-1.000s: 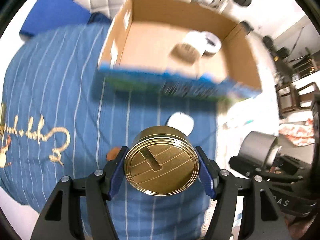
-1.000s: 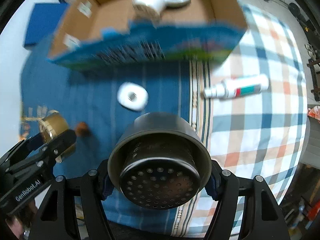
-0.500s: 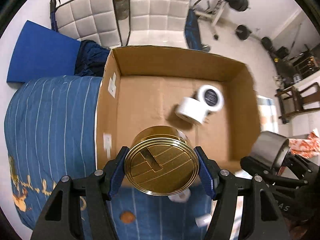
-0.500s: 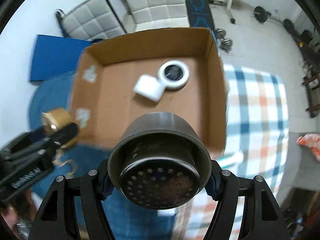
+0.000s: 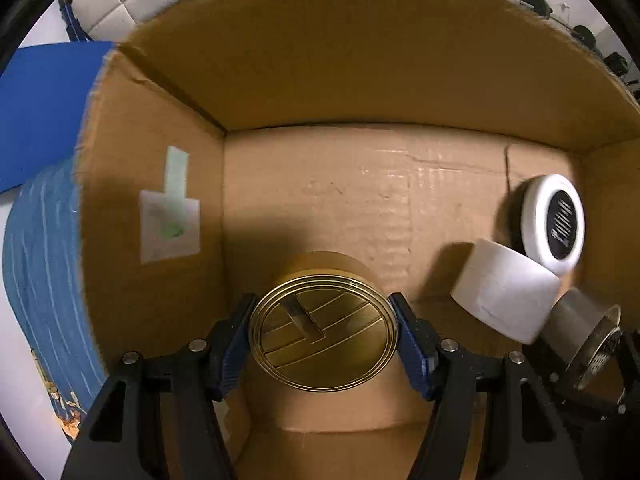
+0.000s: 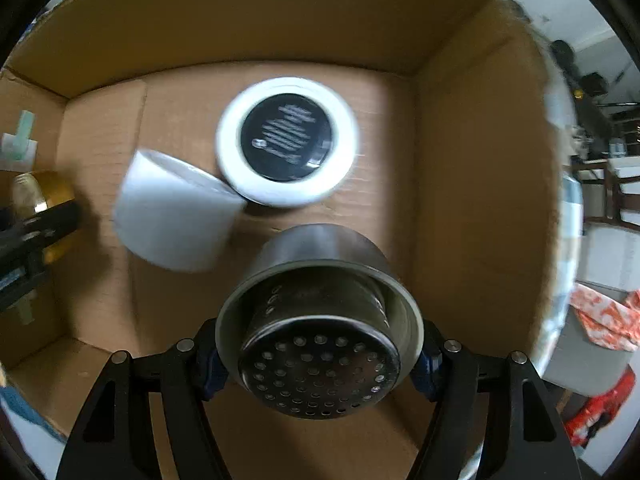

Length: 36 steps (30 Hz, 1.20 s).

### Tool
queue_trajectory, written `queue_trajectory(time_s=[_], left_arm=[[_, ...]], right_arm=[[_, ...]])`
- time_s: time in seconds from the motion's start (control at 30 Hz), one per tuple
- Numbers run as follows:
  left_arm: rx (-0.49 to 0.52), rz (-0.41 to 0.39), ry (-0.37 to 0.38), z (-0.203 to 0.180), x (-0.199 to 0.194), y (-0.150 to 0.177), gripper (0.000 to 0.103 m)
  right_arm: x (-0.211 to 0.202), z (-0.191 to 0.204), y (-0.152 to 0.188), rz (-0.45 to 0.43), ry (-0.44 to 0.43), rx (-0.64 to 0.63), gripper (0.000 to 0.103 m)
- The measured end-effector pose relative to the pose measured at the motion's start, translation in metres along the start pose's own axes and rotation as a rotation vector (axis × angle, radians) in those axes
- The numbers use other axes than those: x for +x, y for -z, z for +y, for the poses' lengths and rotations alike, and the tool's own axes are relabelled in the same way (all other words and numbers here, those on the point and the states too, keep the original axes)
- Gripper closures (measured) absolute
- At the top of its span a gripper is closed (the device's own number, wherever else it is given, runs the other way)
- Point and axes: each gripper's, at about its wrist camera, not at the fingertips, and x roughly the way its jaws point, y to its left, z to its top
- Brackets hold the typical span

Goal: Organize rigid objects
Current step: 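Carry the gold lid and strainer cup with both tools into the box, then open both tools to release the lid and strainer cup in the box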

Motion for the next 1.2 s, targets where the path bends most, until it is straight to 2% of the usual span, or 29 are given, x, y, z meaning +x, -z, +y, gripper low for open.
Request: queue_trajectory(time_s=[0.27, 0.67, 0.73, 0.8, 0.93, 0.97, 1.0, 1.03, 1.1, 1.2], left_arm=[[-0.029, 0.045, 0.066, 0.008, 0.017, -0.019, 0.04], [-0.024, 0.118, 0.096, 0.015, 0.028, -0.028, 0.04], [-0.03, 0.12, 0.107, 0.01, 0.022, -0.02, 0.038], [-0.048, 0.114, 0.121, 0.013, 0.014, -0.017, 0.035], [-0.061, 0.081, 0.136, 0.016, -0.009, -0.01, 0.031], [-0.064, 0.074, 0.142, 0.016, -0.014, -0.008, 0.027], [-0.069, 0.064, 0.148, 0.017, -0.021, -0.005, 0.019], [-0.076, 0.05, 0.158, 0.019, -0.029, 0.0, 0.017], [-0.082, 0.029, 0.169, 0.02, -0.041, 0.009, 0.012], [-0.072, -0.01, 0.147, 0.024, -0.061, 0.03, 0.006]], right_arm=[[0.022, -0.001, -0.019, 0.047, -0.045, 0.001, 0.03], [0.031, -0.001, -0.017, 0.096, -0.061, -0.031, 0.029], [0.024, -0.003, -0.018, 0.09, -0.069, -0.024, 0.023], [0.015, -0.005, -0.017, 0.082, -0.072, -0.027, 0.012], [-0.003, -0.009, -0.011, 0.072, -0.062, -0.046, 0.01], [-0.007, -0.01, -0.008, 0.07, -0.061, -0.052, 0.01], [-0.011, -0.012, -0.004, 0.067, -0.061, -0.054, 0.01], [-0.016, -0.017, -0.002, 0.064, -0.063, -0.053, 0.009], [-0.026, -0.017, 0.01, 0.049, -0.084, -0.053, 0.0], [-0.042, -0.024, 0.029, 0.01, -0.115, -0.036, 0.0]])
